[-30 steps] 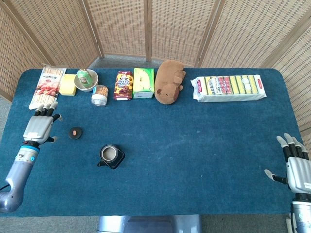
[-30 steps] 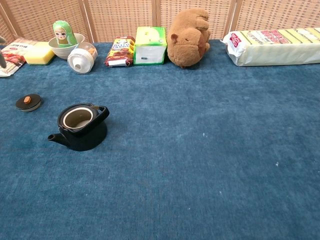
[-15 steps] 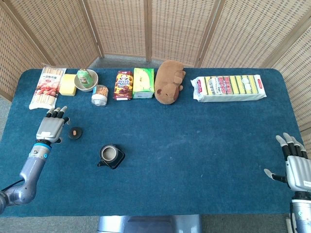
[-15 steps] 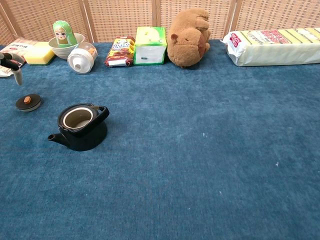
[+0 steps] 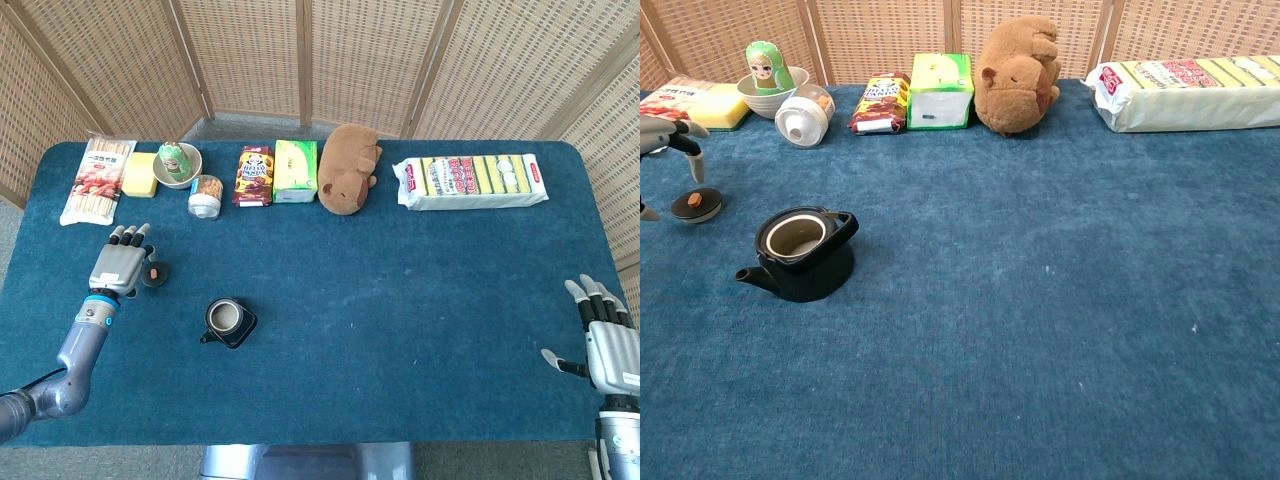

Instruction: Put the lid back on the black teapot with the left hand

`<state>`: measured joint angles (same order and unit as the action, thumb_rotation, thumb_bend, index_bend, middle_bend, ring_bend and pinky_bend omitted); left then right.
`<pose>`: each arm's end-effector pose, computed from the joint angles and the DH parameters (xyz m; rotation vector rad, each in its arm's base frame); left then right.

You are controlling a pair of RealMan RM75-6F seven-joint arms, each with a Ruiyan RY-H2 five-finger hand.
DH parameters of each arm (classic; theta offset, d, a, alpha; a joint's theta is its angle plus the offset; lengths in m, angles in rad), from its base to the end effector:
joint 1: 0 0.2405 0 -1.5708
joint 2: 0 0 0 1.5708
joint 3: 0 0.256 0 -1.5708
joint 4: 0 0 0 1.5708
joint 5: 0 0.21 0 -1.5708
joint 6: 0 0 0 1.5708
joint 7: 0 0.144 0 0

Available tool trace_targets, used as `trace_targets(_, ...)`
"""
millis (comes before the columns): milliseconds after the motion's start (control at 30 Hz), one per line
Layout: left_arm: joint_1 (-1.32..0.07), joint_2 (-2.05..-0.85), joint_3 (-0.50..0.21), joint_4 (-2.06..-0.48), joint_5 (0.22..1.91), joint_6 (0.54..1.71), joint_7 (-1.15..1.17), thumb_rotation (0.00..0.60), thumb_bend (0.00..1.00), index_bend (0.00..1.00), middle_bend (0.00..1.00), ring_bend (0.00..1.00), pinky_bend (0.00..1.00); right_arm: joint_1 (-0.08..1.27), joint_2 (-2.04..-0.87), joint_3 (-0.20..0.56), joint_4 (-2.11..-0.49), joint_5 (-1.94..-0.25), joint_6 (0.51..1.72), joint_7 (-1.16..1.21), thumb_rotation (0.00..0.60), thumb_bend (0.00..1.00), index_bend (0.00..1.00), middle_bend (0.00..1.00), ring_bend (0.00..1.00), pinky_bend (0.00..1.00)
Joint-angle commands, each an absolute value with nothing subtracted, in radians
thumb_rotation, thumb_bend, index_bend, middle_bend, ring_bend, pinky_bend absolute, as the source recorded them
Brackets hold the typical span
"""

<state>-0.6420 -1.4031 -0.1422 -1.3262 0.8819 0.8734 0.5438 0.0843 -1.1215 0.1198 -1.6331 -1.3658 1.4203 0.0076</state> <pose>-0.2748 0.3597 0.0489 -1.6878 -0.8811 -0.4292 -0.3217 -0.1940 0.1647 1.2547 -0.9858 0.8796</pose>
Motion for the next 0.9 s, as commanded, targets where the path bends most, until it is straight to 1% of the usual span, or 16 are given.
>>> trace_targets(33,-0.651,-1.413,-0.14,-1.323,0.878,0.878,0.552,0.6,0.21,0.36,0.0,0.0,0.01,0.084,-1.121,0.12,-1.633,-1.362,1.418,0.009,0.6,0.06,0.1,0.01,0.01,0.0)
trace_targets(900,-0.704,-1.447,-0.113,-1.316,0.803,0.896,0.645,0.6,0.2,0.36,0.0,0.0,0.01,0.086,-1.117,0.119,-1.638,-1.357,1.411,0.013,0.6,0.06,0.1,0.01,0.01,0.0)
